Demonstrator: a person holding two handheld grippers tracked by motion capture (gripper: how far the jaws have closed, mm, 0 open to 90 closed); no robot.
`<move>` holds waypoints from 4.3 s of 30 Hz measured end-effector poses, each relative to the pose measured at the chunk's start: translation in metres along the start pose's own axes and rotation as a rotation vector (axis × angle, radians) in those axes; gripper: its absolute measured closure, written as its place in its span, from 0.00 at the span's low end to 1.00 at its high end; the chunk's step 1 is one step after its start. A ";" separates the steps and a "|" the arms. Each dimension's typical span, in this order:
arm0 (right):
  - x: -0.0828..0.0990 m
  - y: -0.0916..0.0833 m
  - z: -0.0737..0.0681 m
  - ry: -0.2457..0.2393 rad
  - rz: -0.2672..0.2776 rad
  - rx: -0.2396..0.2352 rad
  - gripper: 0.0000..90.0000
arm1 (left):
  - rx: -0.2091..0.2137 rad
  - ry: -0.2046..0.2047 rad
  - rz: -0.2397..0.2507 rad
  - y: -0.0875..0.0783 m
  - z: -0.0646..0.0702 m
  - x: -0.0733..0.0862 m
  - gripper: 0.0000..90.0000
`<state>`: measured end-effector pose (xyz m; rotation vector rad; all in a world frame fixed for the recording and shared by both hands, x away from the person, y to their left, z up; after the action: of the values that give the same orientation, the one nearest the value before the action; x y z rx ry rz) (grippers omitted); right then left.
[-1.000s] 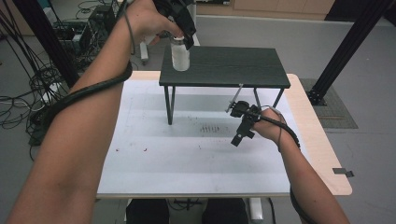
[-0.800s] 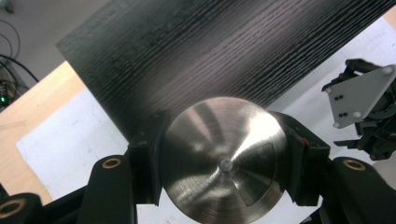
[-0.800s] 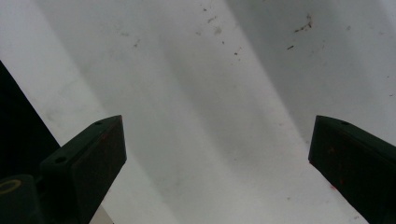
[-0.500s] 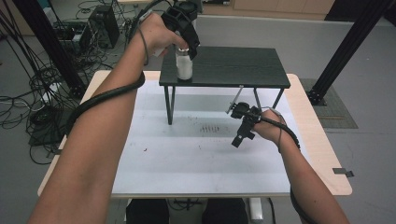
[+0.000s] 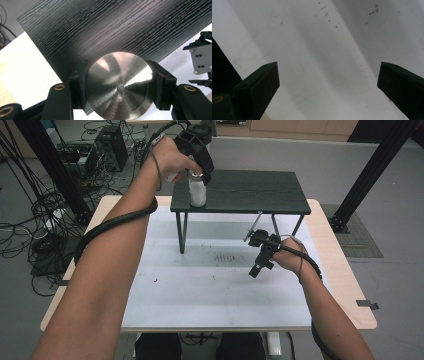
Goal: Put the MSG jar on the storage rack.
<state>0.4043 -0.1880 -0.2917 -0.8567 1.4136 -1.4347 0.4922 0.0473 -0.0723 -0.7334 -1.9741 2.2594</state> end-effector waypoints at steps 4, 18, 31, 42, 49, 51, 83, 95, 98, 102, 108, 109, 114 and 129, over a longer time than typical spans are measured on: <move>-0.002 0.001 -0.003 -0.004 -0.002 0.024 0.05 | 0.010 -0.009 -0.006 0.000 -0.003 -0.001 0.47; -0.001 0.001 0.001 -0.001 0.001 0.005 0.05 | 0.010 -0.004 -0.015 0.000 -0.003 -0.002 0.47; -0.001 0.001 0.001 -0.002 0.003 0.008 0.04 | 0.014 -0.001 -0.017 0.001 -0.003 -0.002 0.47; 0.001 0.002 0.002 0.002 0.003 0.003 0.05 | 0.013 0.003 -0.022 0.000 -0.004 -0.002 0.47; 0.001 0.001 0.002 0.002 0.002 0.013 0.05 | 0.015 0.004 -0.021 0.000 -0.004 -0.002 0.47; 0.001 0.001 0.002 0.006 0.006 0.016 0.04 | 0.014 0.004 -0.020 0.000 -0.004 -0.002 0.47; 0.003 0.002 0.001 0.008 0.000 0.007 0.05 | 0.012 0.003 -0.026 0.000 -0.004 -0.002 0.47; 0.003 0.001 0.002 0.004 0.002 0.006 0.05 | 0.017 -0.002 -0.034 0.003 -0.004 -0.004 0.29; 0.002 0.002 0.000 0.004 -0.003 0.020 0.05 | 0.012 -0.006 -0.054 0.005 -0.004 -0.006 0.22; 0.003 0.003 0.002 0.011 0.002 -0.009 0.05 | 0.022 -0.039 -0.047 0.006 -0.007 -0.005 0.12; 0.003 0.003 0.000 0.006 -0.005 0.018 0.05 | 0.044 -0.061 -0.061 0.005 -0.010 -0.006 0.01; 0.003 0.003 0.000 0.006 -0.005 0.018 0.05 | 0.044 -0.061 -0.061 0.005 -0.010 -0.006 0.00; 0.002 0.003 -0.001 0.007 -0.002 0.008 0.05 | 0.036 -0.085 -0.046 0.001 -0.011 -0.006 0.00; 0.001 0.003 -0.002 0.009 0.000 -0.003 0.05 | 0.010 -0.041 0.012 -0.027 -0.011 0.014 0.01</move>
<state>0.4027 -0.1884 -0.2947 -0.8527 1.4225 -1.4387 0.4768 0.0671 -0.0515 -0.7049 -1.9793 2.3082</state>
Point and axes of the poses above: each handheld gripper's, and its own axes: y roughly forward along the jaws, x roughly out of its underside, z roughly to its right, the point moved 8 cm from there along y, roughly forward along the jaws, and after that the axes turned 14 degrees about -y, right-handed, at the moved point
